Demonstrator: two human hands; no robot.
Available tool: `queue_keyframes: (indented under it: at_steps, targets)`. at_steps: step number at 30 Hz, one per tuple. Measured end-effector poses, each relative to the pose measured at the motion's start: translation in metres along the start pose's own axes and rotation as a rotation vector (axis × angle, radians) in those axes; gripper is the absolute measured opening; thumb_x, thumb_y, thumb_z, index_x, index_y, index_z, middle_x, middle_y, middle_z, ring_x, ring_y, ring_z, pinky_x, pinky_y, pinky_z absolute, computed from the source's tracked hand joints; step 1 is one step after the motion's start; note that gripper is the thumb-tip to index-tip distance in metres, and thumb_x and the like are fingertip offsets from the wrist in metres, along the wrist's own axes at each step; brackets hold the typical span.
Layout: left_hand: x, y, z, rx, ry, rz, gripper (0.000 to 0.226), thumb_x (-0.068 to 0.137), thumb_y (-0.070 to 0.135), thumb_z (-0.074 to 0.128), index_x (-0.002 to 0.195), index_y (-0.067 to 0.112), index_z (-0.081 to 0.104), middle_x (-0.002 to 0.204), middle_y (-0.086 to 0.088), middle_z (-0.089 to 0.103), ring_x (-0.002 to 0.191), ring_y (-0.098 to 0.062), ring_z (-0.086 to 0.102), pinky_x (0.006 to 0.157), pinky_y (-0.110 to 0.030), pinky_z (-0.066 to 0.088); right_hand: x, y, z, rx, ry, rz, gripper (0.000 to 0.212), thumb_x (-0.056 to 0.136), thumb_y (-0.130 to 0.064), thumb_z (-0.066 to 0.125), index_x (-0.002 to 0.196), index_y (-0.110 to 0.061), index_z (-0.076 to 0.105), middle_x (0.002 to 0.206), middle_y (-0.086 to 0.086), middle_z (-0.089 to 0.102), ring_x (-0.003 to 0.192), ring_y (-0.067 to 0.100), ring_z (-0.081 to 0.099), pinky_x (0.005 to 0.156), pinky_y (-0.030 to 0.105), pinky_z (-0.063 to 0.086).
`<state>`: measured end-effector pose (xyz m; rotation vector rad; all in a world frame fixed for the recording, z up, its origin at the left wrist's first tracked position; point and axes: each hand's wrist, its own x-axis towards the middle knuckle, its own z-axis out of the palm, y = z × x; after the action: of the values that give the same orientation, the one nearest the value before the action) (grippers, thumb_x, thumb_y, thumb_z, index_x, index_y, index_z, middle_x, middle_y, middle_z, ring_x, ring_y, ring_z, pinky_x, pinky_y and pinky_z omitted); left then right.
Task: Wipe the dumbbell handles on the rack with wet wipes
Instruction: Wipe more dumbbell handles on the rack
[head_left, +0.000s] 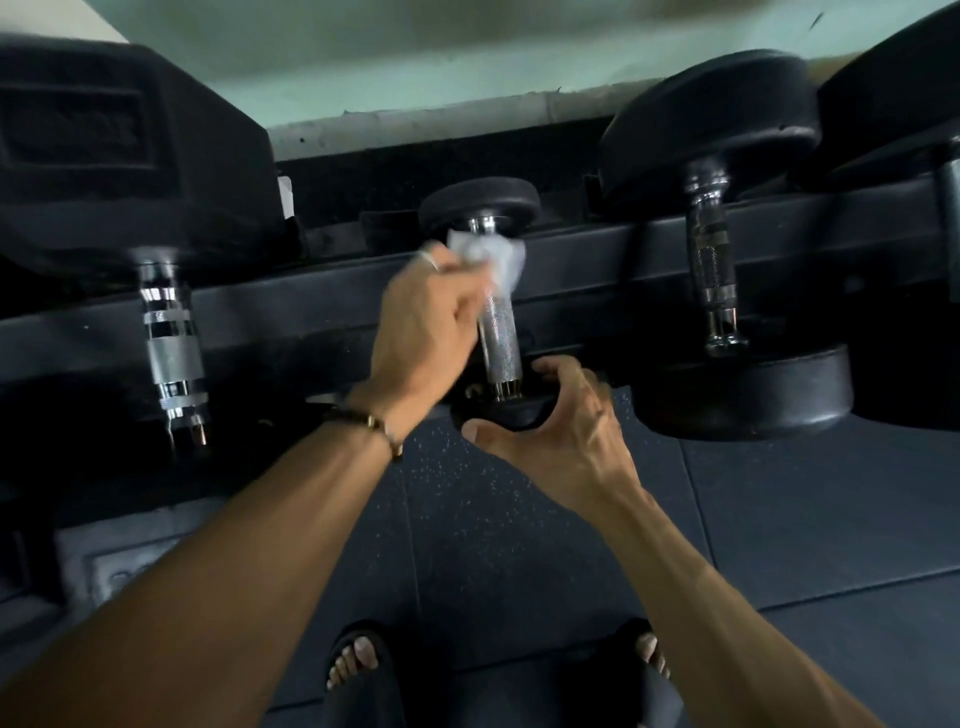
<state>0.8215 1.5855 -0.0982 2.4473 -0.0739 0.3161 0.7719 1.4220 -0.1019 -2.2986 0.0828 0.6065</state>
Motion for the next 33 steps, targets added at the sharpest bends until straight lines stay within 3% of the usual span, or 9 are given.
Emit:
queue_keyframes:
  at_steps: [3,9,13,17,20,23,26,30,33]
  targets:
    - [0.02,-0.008,0.0,0.088,0.09,-0.053,0.019,0.094,0.016,0.062,0.097,0.003,0.075,0.093,-0.012,0.063,0.078,-0.019,0.058,0.071,-0.035,0.054,0.002,0.0,0.001,-0.013,-0.005,-0.006,0.089,0.057,-0.066,0.081,0.13,-0.031,0.042,0.117,-0.011,0.043,0.12,0.014,0.043,0.1,0.036,0.046]
    - [-0.045,-0.004,-0.012,-0.013,-0.314,0.263,0.018,0.088,0.004,0.062,0.101,0.005,0.075,0.098,-0.003,0.064,0.084,-0.016,0.061,0.077,-0.028,0.056,0.0,0.001,0.004,-0.019,0.011,-0.001,0.084,0.056,-0.065,0.082,0.123,-0.032,0.044,0.112,-0.012,0.043,0.12,0.014,0.039,0.096,0.032,0.043]
    - [-0.002,0.002,-0.006,-0.003,-0.063,0.097,0.016,0.092,0.009,0.062,0.099,0.007,0.076,0.095,0.002,0.06,0.08,-0.002,0.047,0.075,-0.009,0.043,0.001,-0.003,0.004,-0.024,0.002,0.007,0.085,0.058,-0.065,0.081,0.126,-0.031,0.043,0.11,-0.013,0.039,0.12,0.016,0.04,0.099,0.036,0.044]
    - [-0.015,0.005,-0.008,0.029,-0.391,0.171,0.012,0.09,0.009,0.066,0.094,0.009,0.077,0.099,-0.003,0.062,0.087,-0.013,0.059,0.082,-0.024,0.05,0.001,-0.003,0.004,-0.028,0.016,-0.01,0.09,0.058,-0.063,0.083,0.128,-0.027,0.041,0.112,-0.011,0.041,0.118,0.016,0.04,0.096,0.035,0.045]
    - [-0.031,0.014,-0.018,0.002,-0.596,0.118,0.014,0.092,0.016,0.065,0.099,0.013,0.078,0.089,0.003,0.056,0.083,-0.012,0.056,0.073,-0.013,0.041,-0.003,-0.005,0.006,-0.016,0.038,-0.017,0.099,0.056,-0.06,0.085,0.134,-0.022,0.037,0.113,-0.01,0.039,0.122,0.019,0.039,0.1,0.038,0.045]
    - [-0.007,0.016,-0.021,0.067,-0.463,0.142,0.015,0.091,0.004,0.063,0.096,0.007,0.077,0.09,0.01,0.051,0.075,-0.005,0.052,0.072,-0.009,0.041,-0.004,-0.007,0.008,-0.021,0.044,-0.013,0.107,0.056,-0.064,0.082,0.14,-0.02,0.033,0.125,-0.004,0.044,0.128,0.02,0.034,0.105,0.041,0.042]
    - [0.009,0.014,-0.016,0.154,-0.301,0.04,0.016,0.092,0.01,0.063,0.099,0.008,0.077,0.101,-0.007,0.062,0.089,-0.023,0.06,0.084,-0.035,0.051,-0.002,-0.006,0.01,-0.051,0.037,0.007,0.113,0.057,-0.069,0.078,0.145,-0.019,0.029,0.139,0.002,0.044,0.133,0.021,0.03,0.108,0.043,0.039]
    - [-0.01,0.023,-0.016,0.174,-0.674,0.085,0.013,0.091,0.005,0.063,0.091,0.008,0.076,0.096,0.004,0.061,0.092,-0.016,0.061,0.08,-0.024,0.047,-0.004,-0.007,0.013,-0.056,0.055,0.009,0.112,0.055,-0.07,0.079,0.143,-0.017,0.031,0.135,0.001,0.048,0.128,0.021,0.033,0.106,0.042,0.04]
    - [-0.01,0.019,-0.017,0.194,-0.576,0.11,0.014,0.093,0.011,0.063,0.098,0.01,0.076,0.102,-0.005,0.063,0.096,-0.022,0.063,0.087,-0.033,0.052,-0.005,-0.01,0.013,-0.076,0.05,0.012,0.111,0.057,-0.07,0.078,0.143,-0.017,0.031,0.135,0.001,0.048,0.128,0.023,0.033,0.106,0.04,0.039]
